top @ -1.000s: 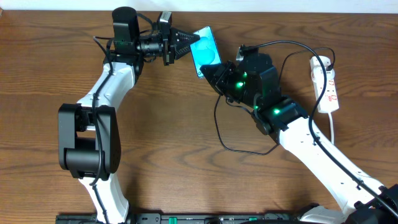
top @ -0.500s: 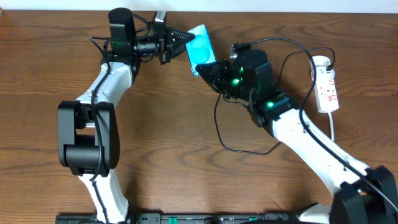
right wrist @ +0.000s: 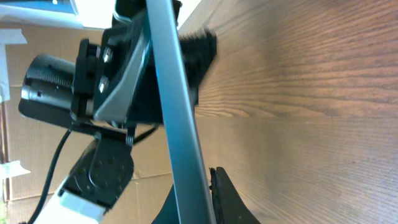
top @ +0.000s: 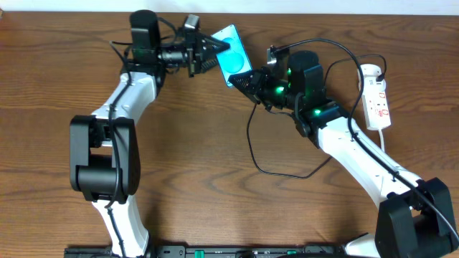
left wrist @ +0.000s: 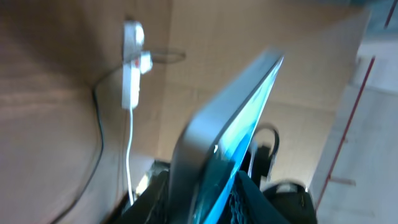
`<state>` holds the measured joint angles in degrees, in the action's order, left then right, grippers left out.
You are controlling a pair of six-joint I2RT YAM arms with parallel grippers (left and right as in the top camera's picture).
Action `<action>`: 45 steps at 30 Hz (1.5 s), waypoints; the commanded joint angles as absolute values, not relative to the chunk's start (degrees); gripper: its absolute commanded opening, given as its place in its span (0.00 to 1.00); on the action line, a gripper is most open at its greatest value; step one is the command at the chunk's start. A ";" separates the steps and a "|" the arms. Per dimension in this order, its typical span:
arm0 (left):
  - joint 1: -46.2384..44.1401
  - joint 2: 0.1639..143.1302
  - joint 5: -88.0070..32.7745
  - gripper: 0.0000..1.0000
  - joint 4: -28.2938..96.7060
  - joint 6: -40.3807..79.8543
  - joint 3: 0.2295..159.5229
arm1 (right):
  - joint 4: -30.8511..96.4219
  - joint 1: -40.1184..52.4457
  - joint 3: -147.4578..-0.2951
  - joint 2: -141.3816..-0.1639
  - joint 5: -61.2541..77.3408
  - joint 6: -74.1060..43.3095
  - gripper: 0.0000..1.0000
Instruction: Plug charger to phone and switch on socket
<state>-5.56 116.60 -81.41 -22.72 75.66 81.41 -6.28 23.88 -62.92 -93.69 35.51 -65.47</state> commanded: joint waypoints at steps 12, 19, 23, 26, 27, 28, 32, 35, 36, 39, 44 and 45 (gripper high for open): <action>-8.05 112.92 -89.97 0.33 -23.90 76.88 82.72 | -7.14 23.29 -61.04 -96.33 44.91 -69.78 0.01; -8.05 112.92 -87.59 0.33 -27.57 76.97 82.74 | -12.05 23.46 -61.04 -96.33 50.09 -78.35 0.01; -8.05 112.92 -83.11 0.32 -27.57 77.01 82.74 | -15.05 24.60 -61.04 -96.33 50.15 -82.52 0.01; -8.05 112.92 -79.99 0.31 -27.57 77.21 82.74 | -15.73 25.63 -61.04 -96.36 49.87 -84.53 0.01; -8.05 112.92 -78.91 0.26 -27.57 77.25 82.74 | -15.75 25.82 -61.04 -96.33 49.82 -85.12 0.01; -8.05 112.92 -78.24 0.24 -27.57 77.32 82.74 | -15.94 25.91 -61.04 -96.33 49.84 -85.56 0.01; -8.05 112.92 -74.30 0.15 -27.57 78.74 82.74 | -16.08 25.93 -61.04 -96.33 49.01 -86.35 0.01; -8.05 112.92 -73.54 0.08 -27.57 78.72 82.74 | -16.10 25.91 -61.04 -96.36 48.23 -86.32 0.01; -8.05 112.92 -73.43 0.07 -27.57 78.72 82.74 | -16.10 25.91 -61.04 -96.33 48.14 -86.30 0.01; -8.05 112.92 -73.43 0.07 -27.57 78.70 82.74 | -16.08 25.91 -61.04 -96.36 47.94 -85.76 0.01; -8.05 112.92 -73.41 0.07 -27.57 78.70 82.74 | -16.01 25.91 -61.04 -96.36 47.46 -83.00 0.04; -8.05 112.92 -73.38 0.07 -27.57 78.70 82.74 | -15.99 25.91 -61.04 -96.36 47.24 -82.50 0.09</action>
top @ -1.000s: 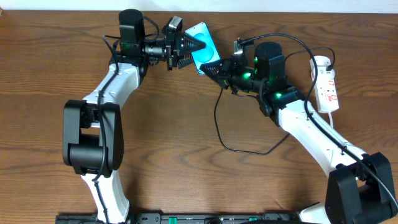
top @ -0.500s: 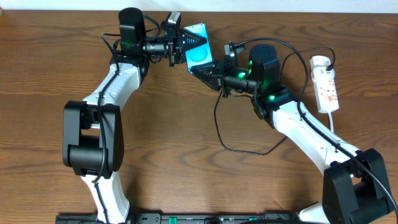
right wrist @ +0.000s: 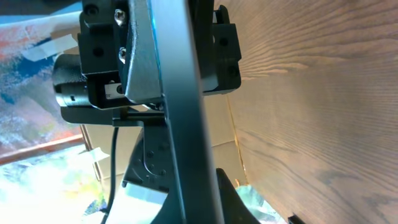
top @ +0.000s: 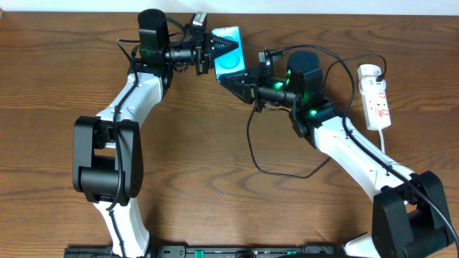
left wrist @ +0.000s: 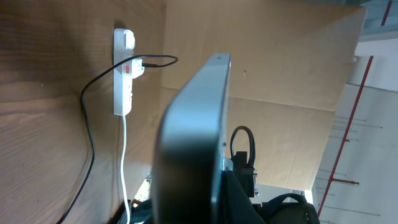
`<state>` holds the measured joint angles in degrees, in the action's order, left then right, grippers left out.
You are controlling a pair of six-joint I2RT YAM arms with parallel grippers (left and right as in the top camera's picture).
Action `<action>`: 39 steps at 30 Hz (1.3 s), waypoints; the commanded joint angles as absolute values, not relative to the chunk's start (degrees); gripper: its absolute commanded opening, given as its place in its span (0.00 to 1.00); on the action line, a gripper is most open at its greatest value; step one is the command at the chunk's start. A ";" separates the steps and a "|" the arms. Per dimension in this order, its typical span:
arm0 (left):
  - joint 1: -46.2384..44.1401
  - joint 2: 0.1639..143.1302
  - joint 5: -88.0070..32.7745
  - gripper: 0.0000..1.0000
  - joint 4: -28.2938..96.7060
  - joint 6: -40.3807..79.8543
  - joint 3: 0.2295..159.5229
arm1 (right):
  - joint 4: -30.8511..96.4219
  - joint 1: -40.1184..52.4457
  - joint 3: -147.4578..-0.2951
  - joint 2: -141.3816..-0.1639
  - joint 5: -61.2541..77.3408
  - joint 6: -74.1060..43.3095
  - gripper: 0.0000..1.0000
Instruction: Plug charger to phone and switch on socket
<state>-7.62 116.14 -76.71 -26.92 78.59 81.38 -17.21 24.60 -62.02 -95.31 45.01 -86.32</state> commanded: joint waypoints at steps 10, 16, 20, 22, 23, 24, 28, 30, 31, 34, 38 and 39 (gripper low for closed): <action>-5.74 112.92 -72.84 0.07 -27.57 78.00 82.74 | -11.46 23.55 -61.04 -96.33 46.37 -72.18 0.36; -2.28 112.92 -72.51 0.07 -27.53 76.69 82.72 | 0.19 21.15 -61.04 -96.33 40.38 -59.05 0.48; -0.97 112.92 -70.87 0.07 -26.83 76.71 82.63 | 3.64 19.75 -61.04 -96.33 35.48 -53.52 0.50; -0.99 112.92 -69.52 0.07 -25.65 76.69 82.63 | 3.09 19.49 -61.04 -96.33 34.09 -53.06 0.51; -1.10 112.92 -68.95 0.07 -24.88 76.71 82.63 | 2.46 19.49 -61.04 -96.33 33.78 -53.06 0.52; -1.41 112.92 -67.85 0.07 -22.81 76.47 82.61 | 0.54 19.53 -61.04 -96.33 33.78 -53.06 0.52; -3.53 112.92 -69.17 0.07 -17.63 71.75 82.26 | -3.88 19.59 -61.04 -96.33 35.14 -53.04 0.45; -4.40 112.92 -70.41 0.07 -16.14 69.56 82.06 | -5.30 19.59 -61.04 -96.33 35.64 -52.99 0.44; -4.75 112.92 -71.16 0.07 -15.77 68.42 81.93 | -6.04 19.59 -61.04 -96.33 36.21 -52.82 0.44; -5.52 112.92 -74.26 0.07 -15.42 65.12 81.80 | -7.64 19.59 -61.04 -96.33 37.45 -52.84 0.45; -5.72 112.92 -76.23 0.07 -15.44 64.90 81.76 | -8.12 19.59 -61.04 -96.33 38.13 -52.84 0.45; -5.72 112.92 -76.62 0.07 -15.44 64.64 81.76 | -8.14 19.57 -61.04 -96.33 38.15 -52.84 0.45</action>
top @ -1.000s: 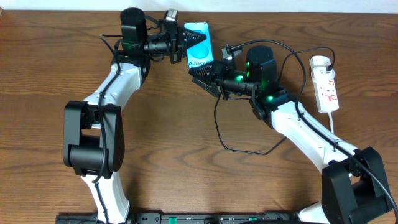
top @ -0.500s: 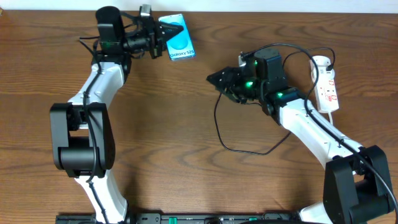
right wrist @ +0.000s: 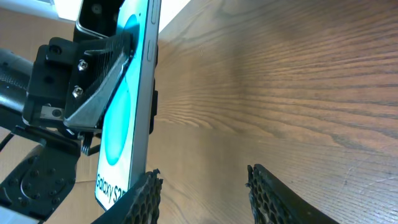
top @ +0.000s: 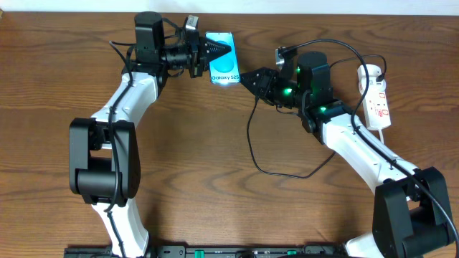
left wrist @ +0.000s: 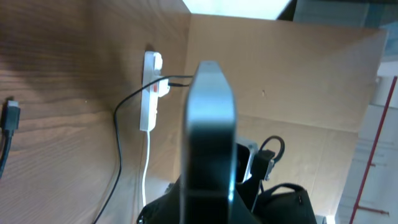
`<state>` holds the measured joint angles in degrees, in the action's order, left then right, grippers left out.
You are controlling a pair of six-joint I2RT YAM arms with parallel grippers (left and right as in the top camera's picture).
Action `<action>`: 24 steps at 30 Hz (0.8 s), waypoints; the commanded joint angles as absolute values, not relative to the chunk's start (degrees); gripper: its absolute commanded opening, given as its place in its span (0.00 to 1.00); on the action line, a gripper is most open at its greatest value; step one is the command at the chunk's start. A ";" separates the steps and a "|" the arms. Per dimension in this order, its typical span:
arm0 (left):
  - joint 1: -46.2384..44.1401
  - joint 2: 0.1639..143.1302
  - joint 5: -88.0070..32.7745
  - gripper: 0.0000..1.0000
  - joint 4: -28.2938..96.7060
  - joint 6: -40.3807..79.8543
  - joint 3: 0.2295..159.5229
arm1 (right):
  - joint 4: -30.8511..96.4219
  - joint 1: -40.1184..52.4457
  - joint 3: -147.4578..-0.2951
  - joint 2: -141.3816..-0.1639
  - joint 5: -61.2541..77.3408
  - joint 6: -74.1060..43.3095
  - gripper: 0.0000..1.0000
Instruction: Plug charger to phone and switch on socket
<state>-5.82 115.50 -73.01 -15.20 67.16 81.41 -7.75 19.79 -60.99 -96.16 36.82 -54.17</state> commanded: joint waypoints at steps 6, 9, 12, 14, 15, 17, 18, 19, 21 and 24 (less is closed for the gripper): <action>-5.69 112.92 -79.11 0.07 -15.44 63.94 81.71 | -8.34 18.79 -61.04 -96.33 39.03 -52.84 0.45; -5.69 112.92 -79.99 0.07 -15.44 63.59 81.69 | -8.38 16.51 -61.06 -96.33 41.43 -52.64 0.44; -5.72 112.95 -80.18 0.08 -15.44 63.44 81.65 | -9.06 13.80 -61.04 -96.33 45.12 -52.62 0.45; -5.89 112.95 -80.18 0.07 -15.42 63.46 81.65 | -11.31 13.32 -61.04 -96.33 47.75 -51.88 0.45; -6.22 112.95 -80.18 0.07 -15.38 63.48 81.65 | -12.53 13.74 -61.04 -96.33 48.58 -51.53 0.45; -7.51 112.95 -80.16 0.07 -15.00 63.70 81.65 | -12.64 15.99 -61.04 -96.40 48.18 -51.55 0.45; -7.94 112.95 -80.16 0.07 -15.00 63.70 81.65 | -12.75 16.75 -61.04 -96.47 48.14 -51.55 0.45; -8.91 112.95 -80.16 0.07 -15.00 63.72 81.65 | -13.61 18.13 -61.06 -96.57 48.14 -51.55 0.45; -9.72 112.95 -80.16 0.07 -15.00 64.27 81.65 | -14.00 19.55 -61.06 -96.66 47.97 -51.59 0.42; -10.37 112.95 -80.16 0.07 -15.00 65.01 81.65 | -13.91 20.78 -61.04 -96.68 47.94 -51.57 0.38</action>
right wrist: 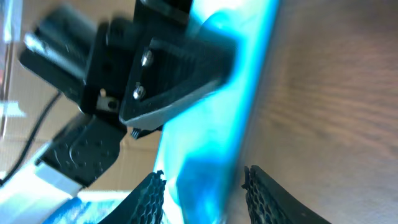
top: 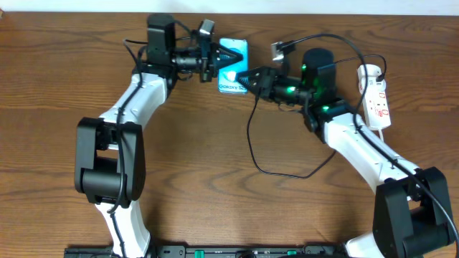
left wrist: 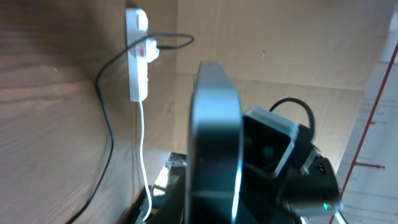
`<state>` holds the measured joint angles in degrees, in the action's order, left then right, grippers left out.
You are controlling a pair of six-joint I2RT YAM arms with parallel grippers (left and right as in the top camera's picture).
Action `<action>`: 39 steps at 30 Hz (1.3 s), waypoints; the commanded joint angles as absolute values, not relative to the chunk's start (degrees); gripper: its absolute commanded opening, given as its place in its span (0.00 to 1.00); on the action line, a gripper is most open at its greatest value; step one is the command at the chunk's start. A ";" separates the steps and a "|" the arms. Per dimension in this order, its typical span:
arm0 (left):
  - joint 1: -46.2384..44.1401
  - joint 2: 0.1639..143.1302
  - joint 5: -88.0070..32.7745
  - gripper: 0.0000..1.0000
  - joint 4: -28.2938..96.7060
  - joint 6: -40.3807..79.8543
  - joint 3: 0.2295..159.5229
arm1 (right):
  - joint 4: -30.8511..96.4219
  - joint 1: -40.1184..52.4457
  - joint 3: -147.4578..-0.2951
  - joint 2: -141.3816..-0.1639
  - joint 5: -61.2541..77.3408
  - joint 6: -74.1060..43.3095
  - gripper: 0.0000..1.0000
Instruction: Plug charger to phone and switch on socket
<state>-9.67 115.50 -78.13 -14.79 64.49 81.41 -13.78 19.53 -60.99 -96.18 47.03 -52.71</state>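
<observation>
The phone (top: 233,66), its screen glowing blue, is held off the table at the back, with my left gripper (top: 221,61) shut on its left end. Edge-on, the phone (left wrist: 214,143) fills the left wrist view. My right gripper (top: 248,77) is at the phone's lower right corner. Its fingers stand open, and the phone (right wrist: 224,124) passes between them, at the gripper's mouth (right wrist: 204,186). The white socket strip (top: 376,97) lies at the far right. The black charger cable (top: 250,140) loops from it across the table. Its loose end runs up under my right gripper, where the plug is hidden.
The back edge of the table (top: 401,21) runs just behind both grippers. The socket strip (left wrist: 138,53) and cable (left wrist: 107,130) also show in the left wrist view. Bare wood lies in front of the cable loop.
The left gripper has carried the phone a little to the right. The right gripper, then open and apart from the phone, now has its open fingers around the phone's end.
The left gripper held the tilted phone with the right gripper at its lower end. Then both grippers were on the phone, farther back. Then the right gripper stood open, clear of it. Now its fingers are around the phone again.
</observation>
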 commanded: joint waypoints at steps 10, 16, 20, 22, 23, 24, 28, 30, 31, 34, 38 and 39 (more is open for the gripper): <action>-11.22 112.95 -80.82 0.07 -15.03 64.99 81.65 | -12.58 21.78 -61.04 -96.68 47.07 -51.03 0.01; -11.22 112.95 -84.97 0.07 -15.07 64.95 81.65 | -10.46 20.58 -61.06 -96.68 49.54 -48.53 0.01; -11.22 112.95 -88.14 0.08 -15.07 64.95 81.65 | -10.48 19.31 -61.06 -96.68 53.32 -46.96 0.01; -11.22 112.95 -89.89 0.08 -15.09 64.93 81.65 | -10.44 18.72 -61.06 -96.68 56.12 -45.95 0.01; -11.22 112.95 -90.06 0.09 -15.07 64.93 81.65 | -10.41 18.52 -61.06 -96.68 57.08 -45.93 0.01; -11.22 112.95 -90.04 0.17 -15.09 64.93 81.65 | -10.04 18.20 -61.06 -96.68 58.46 -45.54 0.01; -11.18 112.95 -90.04 0.17 -15.09 64.93 81.65 | -6.98 17.98 -61.06 -96.68 58.04 -45.10 0.01; -11.18 112.95 -90.04 0.17 -15.09 64.93 81.65 | -6.35 17.98 -61.06 -96.68 57.30 -45.10 0.01; -11.18 112.95 -90.04 0.17 -15.09 64.93 81.65 | -6.42 17.96 -61.06 -96.68 57.25 -45.12 0.01; -11.18 112.95 -90.06 0.17 -15.09 64.93 81.65 | -6.28 17.41 -61.06 -96.68 57.34 -45.50 0.01; -11.18 112.95 -90.06 0.08 -15.07 62.59 81.65 | -6.24 16.08 -61.06 -96.68 57.84 -48.69 0.01; -11.18 112.95 -90.06 0.07 -15.07 62.54 81.65 | -6.24 15.88 -61.06 -96.68 58.17 -49.06 0.01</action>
<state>-11.38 115.50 -89.32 -15.84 59.75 81.34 -7.07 17.41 -61.36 -96.12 61.95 -51.09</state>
